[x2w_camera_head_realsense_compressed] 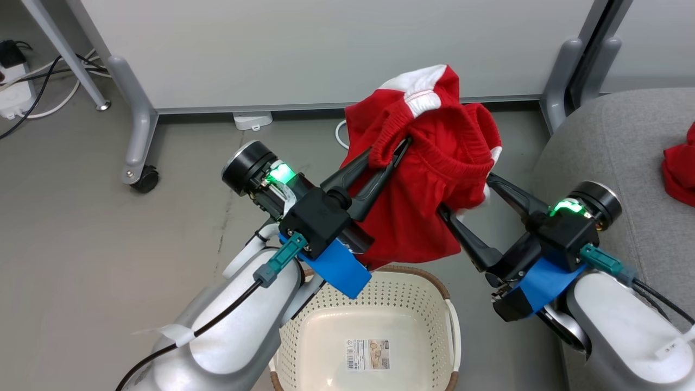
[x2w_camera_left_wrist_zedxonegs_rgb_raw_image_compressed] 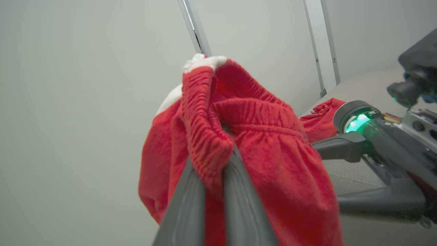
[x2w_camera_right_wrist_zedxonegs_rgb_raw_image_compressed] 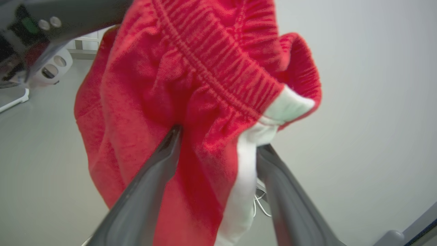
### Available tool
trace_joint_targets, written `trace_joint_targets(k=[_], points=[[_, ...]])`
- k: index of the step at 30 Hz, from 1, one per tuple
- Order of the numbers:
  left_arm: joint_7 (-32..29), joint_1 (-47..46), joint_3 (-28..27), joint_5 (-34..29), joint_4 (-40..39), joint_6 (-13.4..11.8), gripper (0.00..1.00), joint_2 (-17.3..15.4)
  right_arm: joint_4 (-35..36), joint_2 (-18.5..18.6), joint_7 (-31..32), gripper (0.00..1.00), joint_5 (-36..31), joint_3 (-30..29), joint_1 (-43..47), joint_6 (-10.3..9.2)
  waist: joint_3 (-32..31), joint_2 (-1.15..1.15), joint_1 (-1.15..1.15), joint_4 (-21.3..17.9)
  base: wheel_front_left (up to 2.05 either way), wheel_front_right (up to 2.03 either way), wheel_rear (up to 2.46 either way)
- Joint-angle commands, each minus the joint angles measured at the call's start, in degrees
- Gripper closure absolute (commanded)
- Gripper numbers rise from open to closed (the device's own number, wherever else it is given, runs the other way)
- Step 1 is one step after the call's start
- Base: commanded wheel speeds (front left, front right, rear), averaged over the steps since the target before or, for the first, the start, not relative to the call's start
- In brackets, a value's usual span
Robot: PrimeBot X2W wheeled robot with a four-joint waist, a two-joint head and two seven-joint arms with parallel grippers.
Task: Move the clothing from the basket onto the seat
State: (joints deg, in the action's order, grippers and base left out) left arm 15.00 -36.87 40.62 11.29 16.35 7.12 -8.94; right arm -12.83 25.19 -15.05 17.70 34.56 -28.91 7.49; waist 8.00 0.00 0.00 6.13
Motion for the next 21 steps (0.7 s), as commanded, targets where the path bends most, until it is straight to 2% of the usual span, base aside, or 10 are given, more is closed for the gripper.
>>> trace_joint_targets(k=[1,2,3,4,5,21], points=[[0.3,-1.0,0.1,-0.2,-0.4,0.3,1.00,0.1,-0.5,0.0,-0.2,0.00,1.3,1.0,-1.6,0.01,0.3,0.00,0.00,0.4,0.00,0.00,0.00],[0.3,-1.1,0.2,-0.3,-0.5,0.3,1.00,0.2,-0.9,-0.2,-0.2,0.00,2.4,1.7,-2.0,0.01,0.4,0.00,0.00,0.5,0.00,0.00,0.00],[0.3,-1.1,0.4,-0.3,-0.6,0.3,1.00,0.3,-1.2,-0.4,-0.2,0.16,3.4,2.2,-2.4,0.01,0.5,0.00,0.00,0.7,0.00,0.00,0.00],[0.3,-1.2,0.5,-0.3,-0.6,0.4,1.00,0.3,-1.3,-0.6,-0.2,0.64,4.3,2.5,-2.8,0.01,0.5,0.00,0.00,0.8,0.00,0.00,0.00],[0.3,-1.3,0.5,-0.2,-0.7,0.4,1.00,0.3,-1.5,-0.8,-0.2,1.00,5.2,2.8,-2.9,0.01,0.6,0.00,0.00,0.9,0.00,0.00,0.00],[0.3,-1.3,0.4,-0.3,-0.5,0.3,1.00,-0.3,-0.9,-1.2,-0.2,1.00,7.0,2.1,-1.8,0.01,0.6,0.00,0.00,0.3,0.00,0.00,0.00]])
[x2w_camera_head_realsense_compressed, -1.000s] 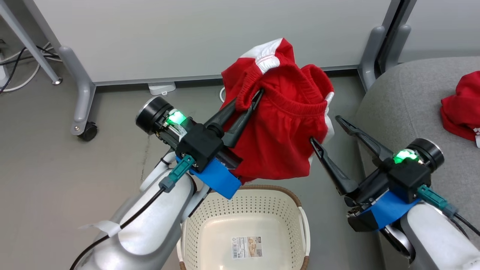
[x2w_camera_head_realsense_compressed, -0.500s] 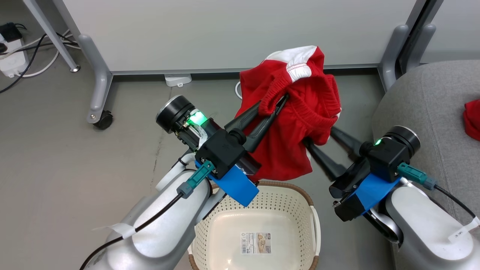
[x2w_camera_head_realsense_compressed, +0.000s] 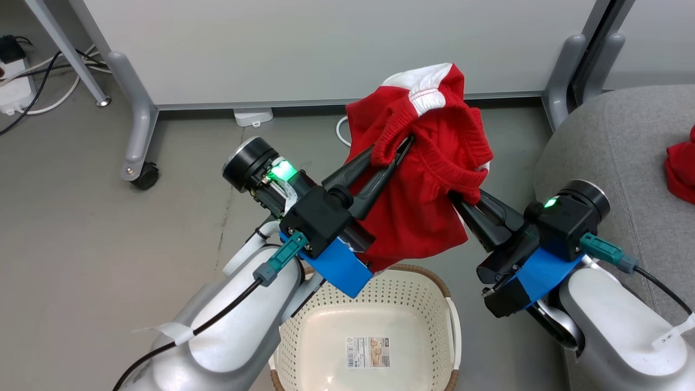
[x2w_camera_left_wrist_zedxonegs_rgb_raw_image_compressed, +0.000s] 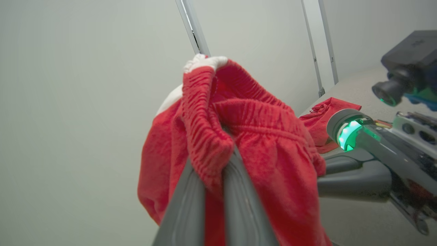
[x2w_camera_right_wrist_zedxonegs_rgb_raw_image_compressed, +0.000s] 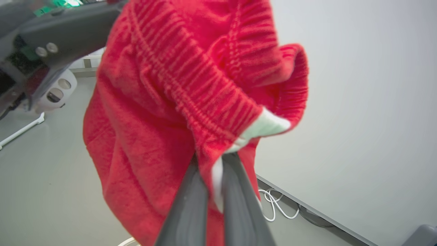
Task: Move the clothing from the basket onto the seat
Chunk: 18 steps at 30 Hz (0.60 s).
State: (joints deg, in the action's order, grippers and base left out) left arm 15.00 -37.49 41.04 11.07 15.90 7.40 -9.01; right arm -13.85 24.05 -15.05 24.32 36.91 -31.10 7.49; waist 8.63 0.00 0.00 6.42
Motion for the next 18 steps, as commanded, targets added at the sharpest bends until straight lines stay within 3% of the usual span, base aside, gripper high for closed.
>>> trace_joint_targets(k=[1,4,5,6,18], points=[[0.3,-0.8,0.0,-0.1,0.0,0.0,1.00,-0.3,0.2,0.0,-0.2,1.00,0.3,-0.3,0.5,0.01,0.0,0.00,0.00,0.0,0.00,0.00,0.00],[0.3,-0.8,-0.4,0.1,0.0,0.0,1.00,-0.1,0.3,-0.1,-0.2,1.00,0.3,-0.7,0.7,0.01,0.2,0.00,0.00,0.1,0.00,0.00,0.00],[0.3,-0.7,-0.8,0.1,0.0,0.0,0.76,0.1,0.4,-0.1,-0.2,1.00,0.2,-0.8,0.8,0.01,0.2,0.00,0.00,0.1,0.00,0.00,0.00],[0.3,-0.6,-0.9,-0.2,0.2,0.0,0.00,0.2,0.3,-0.1,-0.2,1.00,0.2,-0.9,0.9,0.01,0.3,0.00,0.00,0.2,0.00,0.00,0.00],[0.3,0.2,-1.9,-2.1,0.2,0.0,0.00,0.4,0.3,-0.8,-0.2,1.00,0.1,-3.8,2.7,0.01,0.6,0.00,0.00,0.1,0.00,0.00,0.00]])
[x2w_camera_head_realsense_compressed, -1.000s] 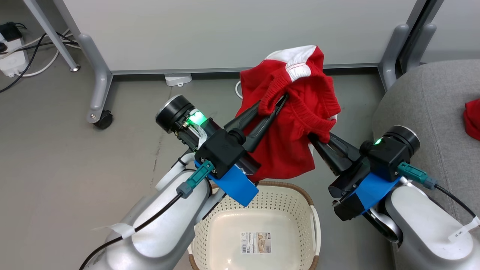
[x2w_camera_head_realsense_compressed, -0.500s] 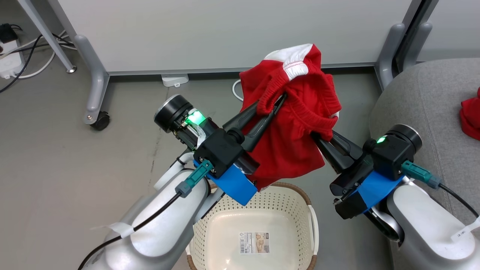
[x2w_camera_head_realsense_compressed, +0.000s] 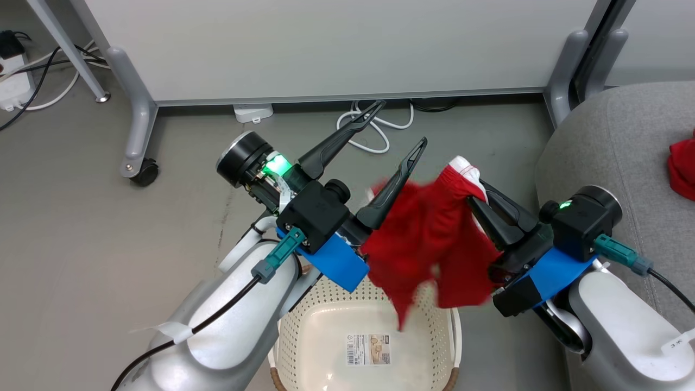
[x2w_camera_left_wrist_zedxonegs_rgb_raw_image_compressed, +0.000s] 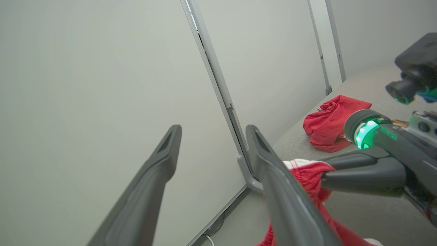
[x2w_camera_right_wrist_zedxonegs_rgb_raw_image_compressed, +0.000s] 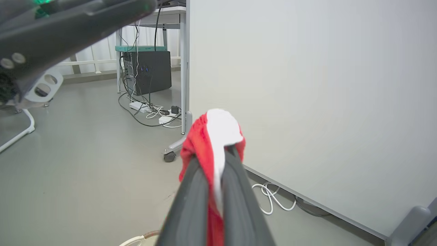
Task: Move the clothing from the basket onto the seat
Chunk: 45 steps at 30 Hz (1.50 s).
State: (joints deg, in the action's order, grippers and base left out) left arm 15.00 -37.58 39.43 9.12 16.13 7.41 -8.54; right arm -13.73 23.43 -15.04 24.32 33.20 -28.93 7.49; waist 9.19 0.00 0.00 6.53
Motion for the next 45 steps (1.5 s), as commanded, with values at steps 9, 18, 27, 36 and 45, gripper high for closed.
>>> trace_joint_targets(k=[9,18,27,36,45], points=[[0.2,1.1,-0.3,-0.6,-0.7,0.0,0.00,0.0,0.5,-1.4,-0.2,1.00,-0.3,-4.1,2.4,0.01,1.3,0.00,0.00,-2.5,0.00,0.00,0.00],[0.2,0.3,2.5,-0.6,-0.2,0.0,0.00,-0.4,2.9,-3.9,-0.2,1.00,-1.7,-10.8,5.0,0.01,4.9,0.00,0.00,-9.5,0.00,0.00,0.00],[0.2,-1.1,5.4,-0.1,0.4,0.0,0.00,-0.7,4.8,-5.9,-0.2,1.00,-2.9,-16.8,8.1,0.01,6.7,0.00,0.00,-16.5,0.00,0.00,0.00],[0.2,-1.8,6.6,0.4,0.9,0.0,0.00,-0.8,5.8,-7.1,-0.2,1.00,-3.3,-20.6,11.0,0.02,7.6,0.00,0.00,-20.4,0.00,0.00,0.00],[0.2,-1.7,5.9,0.4,0.6,0.0,0.00,-1.1,7.5,-7.1,-0.2,1.00,-1.7,-24.4,8.0,0.02,8.9,0.00,0.00,-20.0,0.00,0.00,0.00]])
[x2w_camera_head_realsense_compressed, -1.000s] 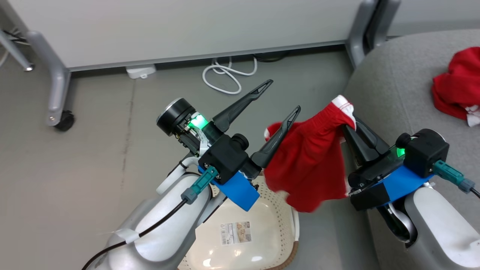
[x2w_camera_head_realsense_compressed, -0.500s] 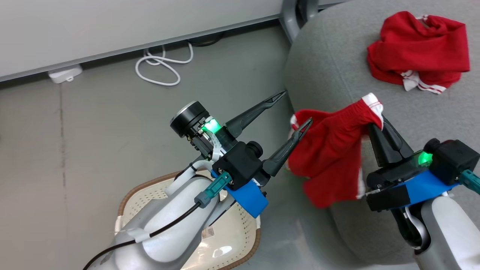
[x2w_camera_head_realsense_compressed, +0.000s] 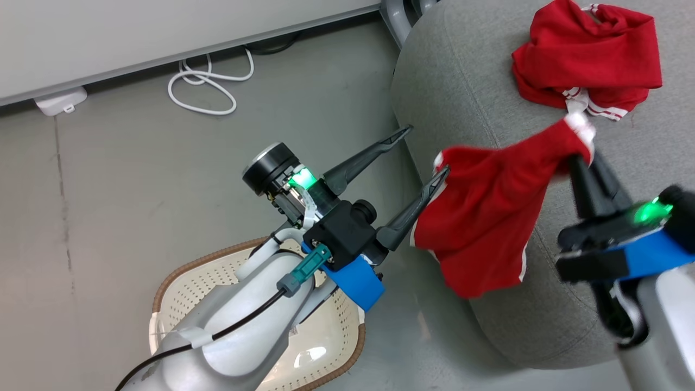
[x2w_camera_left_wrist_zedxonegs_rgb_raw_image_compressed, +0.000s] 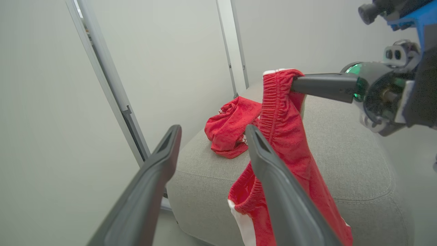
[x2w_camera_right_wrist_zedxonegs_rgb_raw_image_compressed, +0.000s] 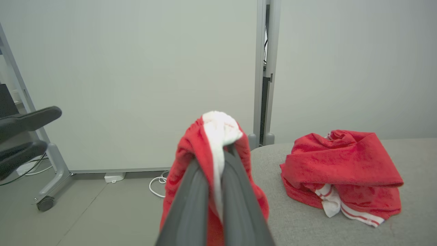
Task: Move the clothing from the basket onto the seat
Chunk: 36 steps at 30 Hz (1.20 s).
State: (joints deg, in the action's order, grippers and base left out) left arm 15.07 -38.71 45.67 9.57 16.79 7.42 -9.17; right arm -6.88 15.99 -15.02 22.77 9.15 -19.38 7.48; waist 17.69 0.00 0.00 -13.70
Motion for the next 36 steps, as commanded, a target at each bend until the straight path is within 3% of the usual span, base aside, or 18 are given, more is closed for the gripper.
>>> trace_joint_targets(k=[1,11,16,19,23,26,29,36], points=[[0.2,-0.7,-0.5,-0.3,-0.1,0.0,0.00,-0.5,0.9,0.7,-0.2,1.00,-0.3,-1.1,-2.8,0.02,0.8,0.00,0.00,0.3,0.00,0.00,0.00],[0.2,-3.9,-0.7,-2.0,-0.4,0.0,0.00,-1.1,1.2,4.5,-0.2,1.00,-1.1,-11.9,-23.3,0.03,10.0,0.00,0.00,1.1,0.00,0.00,0.00],[0.2,-6.6,0.5,-2.7,-0.1,0.0,0.00,-1.4,-2.1,9.9,-0.2,1.00,-1.7,-19.3,-35.9,0.02,15.9,0.00,0.00,2.3,0.00,0.00,0.00],[0.2,-7.9,0.6,-3.0,0.0,0.0,0.00,-1.8,-6.0,15.1,-0.2,1.00,-1.9,-21.4,-41.5,0.02,18.7,0.00,0.00,2.6,0.00,0.00,0.00],[0.2,-8.9,0.9,-3.4,0.0,0.0,0.00,-2.1,-11.9,21.9,-0.2,1.00,-1.2,-23.5,-46.4,0.02,21.4,0.00,0.00,2.9,0.00,0.00,0.00],[0.2,-9.2,0.7,-3.7,-0.1,-0.1,0.00,-2.6,-15.9,24.5,-0.2,1.00,-2.0,-24.6,-46.2,0.02,23.0,0.00,0.00,2.6,0.00,0.00,0.00],[0.2,-9.7,0.8,-4.1,-0.1,-0.1,0.00,-3.1,-20.1,24.8,-0.1,1.00,-4.2,-23.7,-43.6,0.02,24.3,0.00,0.00,2.2,0.00,0.00,0.00],[0.2,-11.1,1.1,-4.5,-0.3,-0.1,0.00,-3.5,-28.4,19.0,-0.1,1.00,-5.0,-23.4,-39.3,0.01,26.6,0.00,0.00,2.3,0.00,0.00,0.00]])
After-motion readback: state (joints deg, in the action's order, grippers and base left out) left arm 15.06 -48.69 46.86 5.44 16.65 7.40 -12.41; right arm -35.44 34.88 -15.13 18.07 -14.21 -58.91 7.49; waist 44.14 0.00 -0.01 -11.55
